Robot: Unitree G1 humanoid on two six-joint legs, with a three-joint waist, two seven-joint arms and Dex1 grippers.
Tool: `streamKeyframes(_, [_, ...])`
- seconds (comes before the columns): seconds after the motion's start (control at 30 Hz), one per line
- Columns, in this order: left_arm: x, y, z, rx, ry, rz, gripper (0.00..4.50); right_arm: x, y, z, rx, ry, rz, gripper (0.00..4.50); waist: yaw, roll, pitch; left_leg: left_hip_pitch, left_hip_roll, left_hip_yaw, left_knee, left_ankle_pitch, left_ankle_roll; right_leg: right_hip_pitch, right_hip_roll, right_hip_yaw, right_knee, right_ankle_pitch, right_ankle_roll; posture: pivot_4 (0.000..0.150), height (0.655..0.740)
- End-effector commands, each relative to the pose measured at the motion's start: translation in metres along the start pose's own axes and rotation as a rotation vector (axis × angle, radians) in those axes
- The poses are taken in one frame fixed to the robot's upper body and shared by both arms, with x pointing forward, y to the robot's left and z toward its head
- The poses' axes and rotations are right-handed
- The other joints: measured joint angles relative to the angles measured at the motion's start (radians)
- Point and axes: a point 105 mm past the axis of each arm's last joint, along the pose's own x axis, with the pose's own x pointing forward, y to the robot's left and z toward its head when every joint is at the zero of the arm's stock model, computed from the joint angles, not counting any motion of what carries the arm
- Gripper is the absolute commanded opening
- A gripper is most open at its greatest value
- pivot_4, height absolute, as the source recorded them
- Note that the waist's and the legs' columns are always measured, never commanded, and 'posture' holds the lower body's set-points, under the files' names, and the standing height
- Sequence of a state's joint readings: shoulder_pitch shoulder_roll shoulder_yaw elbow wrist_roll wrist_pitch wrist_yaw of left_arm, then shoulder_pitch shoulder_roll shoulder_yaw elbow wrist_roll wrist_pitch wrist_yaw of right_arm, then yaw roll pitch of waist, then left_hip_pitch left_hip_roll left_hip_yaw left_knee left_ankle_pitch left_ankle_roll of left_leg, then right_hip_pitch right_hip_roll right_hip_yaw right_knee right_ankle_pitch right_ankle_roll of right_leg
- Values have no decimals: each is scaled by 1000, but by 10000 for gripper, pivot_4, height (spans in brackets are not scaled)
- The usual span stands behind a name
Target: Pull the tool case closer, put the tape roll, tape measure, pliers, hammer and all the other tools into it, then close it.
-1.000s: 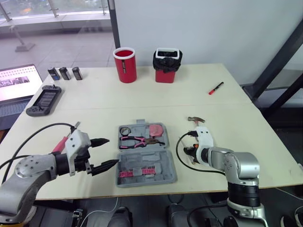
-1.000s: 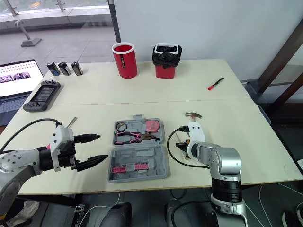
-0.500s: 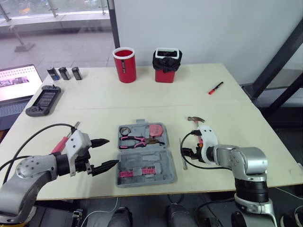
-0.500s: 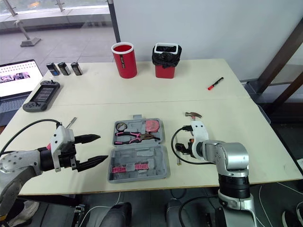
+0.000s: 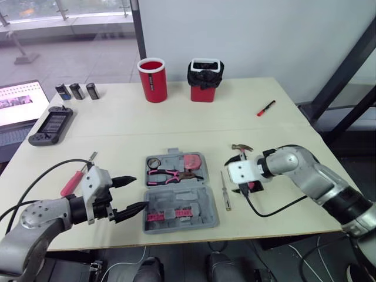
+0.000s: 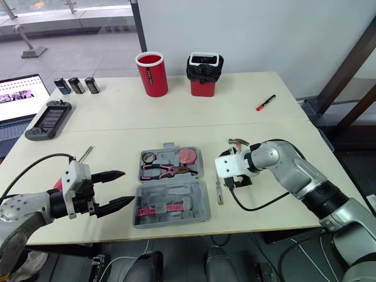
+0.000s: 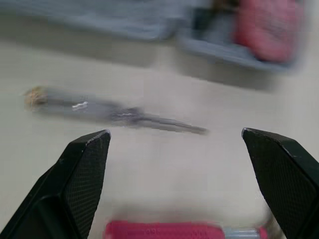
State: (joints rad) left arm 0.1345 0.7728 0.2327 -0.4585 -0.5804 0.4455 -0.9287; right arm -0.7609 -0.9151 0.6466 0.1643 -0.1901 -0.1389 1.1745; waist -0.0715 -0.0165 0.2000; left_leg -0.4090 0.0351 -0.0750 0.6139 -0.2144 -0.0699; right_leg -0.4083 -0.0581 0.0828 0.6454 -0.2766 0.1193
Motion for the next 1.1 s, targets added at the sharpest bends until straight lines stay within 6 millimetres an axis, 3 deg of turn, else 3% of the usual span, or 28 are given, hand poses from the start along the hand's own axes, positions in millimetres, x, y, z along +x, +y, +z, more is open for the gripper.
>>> streamKeyframes(0.03, [-3, -3, 9, 37, -19, 15, 45000, -2, -11, -5, -224, 48, 37, 44583, 1, 0, 0, 0, 0, 0, 0, 0, 0, 0, 0, 0, 0, 0, 0, 1500, 7400])
streamKeyframes(0.37, [-8, -4, 6, 41, -3, 46, 45000, 22, -10, 7, -467, 12, 175, 44583, 3, 0, 0, 1, 0, -1, 0, 0, 0, 1, 0, 0, 1, 0, 0, 1500, 7400])
streamKeyframes(0.6, [-11, -7, 4, 36, 5, 58, 45000, 40, -11, 7, -475, 47, 247, 44583, 1, 0, 0, 2, 0, -1, 1, 1, -1, 2, 0, 0, 2, 1, -1, 1500, 7400])
streamKeyframes(0.7, [-10, -8, 4, 35, 5, 60, 45000, 44, -10, 3, -469, 75, 298, 37127, 1, 0, 0, 4, 0, -2, 1, 1, -2, 4, 1, 0, 3, 1, -2, 1500, 7400])
streamKeyframes(0.93, [-8, -10, 2, 32, 6, 62, 45000, 45, -11, 9, -544, 57, 335, 1931, -3, -1, 0, 16, 0, -2, 0, 2, -2, 15, 1, 0, 3, 1, -3, 1500, 7400])
streamKeyframes(0.97, [-8, -10, 1, 32, 7, 62, 45000, 44, -10, 9, -556, 55, 337, 147, -3, -1, 0, 17, 0, -2, 0, 2, -2, 15, 1, 0, 3, 1, -3, 1500, 7400])
streamKeyframes(1.1, [-7, -9, 1, 34, 12, 58, 45000, 26, -14, 12, -602, 40, 337, 147, 2, 0, 0, 16, 0, -1, -1, 2, -2, 15, 1, 0, 2, 1, -3, 1500, 7400])
